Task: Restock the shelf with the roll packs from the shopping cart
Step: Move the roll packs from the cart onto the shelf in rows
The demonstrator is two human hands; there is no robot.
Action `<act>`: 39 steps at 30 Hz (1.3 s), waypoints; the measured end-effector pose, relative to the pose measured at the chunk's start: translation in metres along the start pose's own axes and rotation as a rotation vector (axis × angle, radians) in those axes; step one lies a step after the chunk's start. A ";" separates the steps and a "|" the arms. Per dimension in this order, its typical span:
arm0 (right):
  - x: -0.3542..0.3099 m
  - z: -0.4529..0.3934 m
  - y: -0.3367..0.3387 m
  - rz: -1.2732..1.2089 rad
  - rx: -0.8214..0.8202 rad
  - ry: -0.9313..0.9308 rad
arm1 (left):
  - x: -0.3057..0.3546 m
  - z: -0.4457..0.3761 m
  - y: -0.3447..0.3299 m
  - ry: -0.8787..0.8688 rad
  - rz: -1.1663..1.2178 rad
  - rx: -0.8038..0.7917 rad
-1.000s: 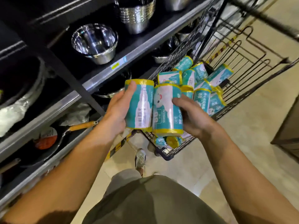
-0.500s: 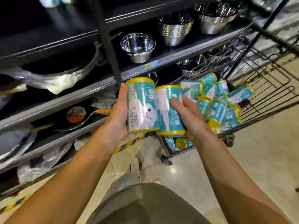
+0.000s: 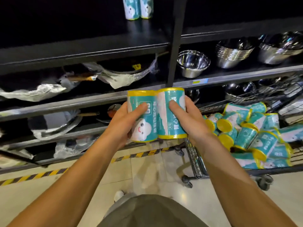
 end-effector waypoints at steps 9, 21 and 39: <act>-0.017 -0.022 -0.101 0.168 -0.177 0.022 | 0.016 -0.028 0.114 -0.132 0.040 0.100; -0.051 -0.071 -0.193 0.003 0.016 0.254 | 0.086 -0.071 0.205 -0.281 0.064 0.125; -0.185 -0.268 -0.141 0.656 0.235 0.705 | 0.171 -0.200 0.190 -0.441 -0.053 0.194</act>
Point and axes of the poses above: each hand's wrist, its own z-axis away from the middle knuckle, its own y-axis out of the back of the hand, x = y × z, the point moved 3 cm from there along -z, towards the middle knuckle, and after that the axes turned 6 degrees about -z, right-handed, at the moved point
